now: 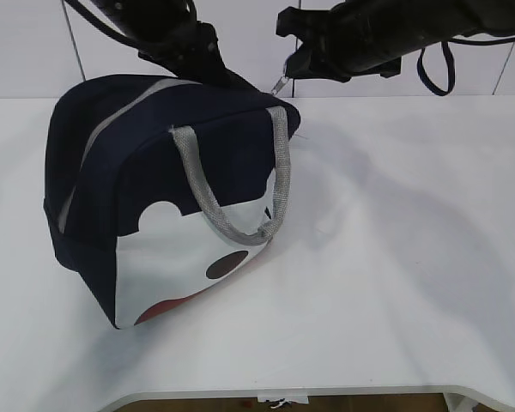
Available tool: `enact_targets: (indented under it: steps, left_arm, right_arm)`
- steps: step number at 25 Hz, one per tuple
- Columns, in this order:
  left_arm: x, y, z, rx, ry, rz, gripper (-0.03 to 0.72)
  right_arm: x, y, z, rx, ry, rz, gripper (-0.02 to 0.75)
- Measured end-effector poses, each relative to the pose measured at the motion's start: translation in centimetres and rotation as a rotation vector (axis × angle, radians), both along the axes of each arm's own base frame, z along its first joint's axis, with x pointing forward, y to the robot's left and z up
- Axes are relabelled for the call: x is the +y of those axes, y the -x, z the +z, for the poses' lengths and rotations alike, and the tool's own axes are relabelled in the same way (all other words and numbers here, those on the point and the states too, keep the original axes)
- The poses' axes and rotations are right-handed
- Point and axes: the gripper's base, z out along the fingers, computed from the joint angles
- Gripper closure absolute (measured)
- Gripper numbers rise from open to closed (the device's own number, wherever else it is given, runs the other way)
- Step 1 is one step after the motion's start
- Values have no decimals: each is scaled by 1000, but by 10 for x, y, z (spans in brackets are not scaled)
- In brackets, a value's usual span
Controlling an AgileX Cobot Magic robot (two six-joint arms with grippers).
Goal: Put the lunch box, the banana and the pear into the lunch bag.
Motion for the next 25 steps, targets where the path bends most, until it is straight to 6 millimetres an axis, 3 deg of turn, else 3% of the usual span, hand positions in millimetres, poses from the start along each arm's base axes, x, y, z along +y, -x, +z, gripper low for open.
enact_targets:
  steps: [1,2,3,4,6,7,13,25]
  left_arm:
    - [0,-1,-3,5,-2,-1,329]
    - [0,-1,-3,5,-2,-1,420]
    - [0,-1,-3,4,-3,-2,433]
    - [0,-1,-3,-1,-6,-9,545]
    - [0,-1,-3,-1,-8,-14,545]
    - [0,0,1,-2,-16,-38,659]
    - [0,5,11,20,-28,-74,668]
    - [10,28,50,-30,-26,-97,671]
  right_arm:
    - [0,0,0,0,0,0,737]
    - [0,0,0,1,0,1,737]
    - [0,0,0,0,2,2,737]
    - [0,0,0,2,2,3,737]
    - [0,0,0,3,2,4,737]
    - [0,0,0,2,3,6,737]
    - [0,0,0,-2,4,6,737]
    - [1,-3,-5,-1,1,-4,737]
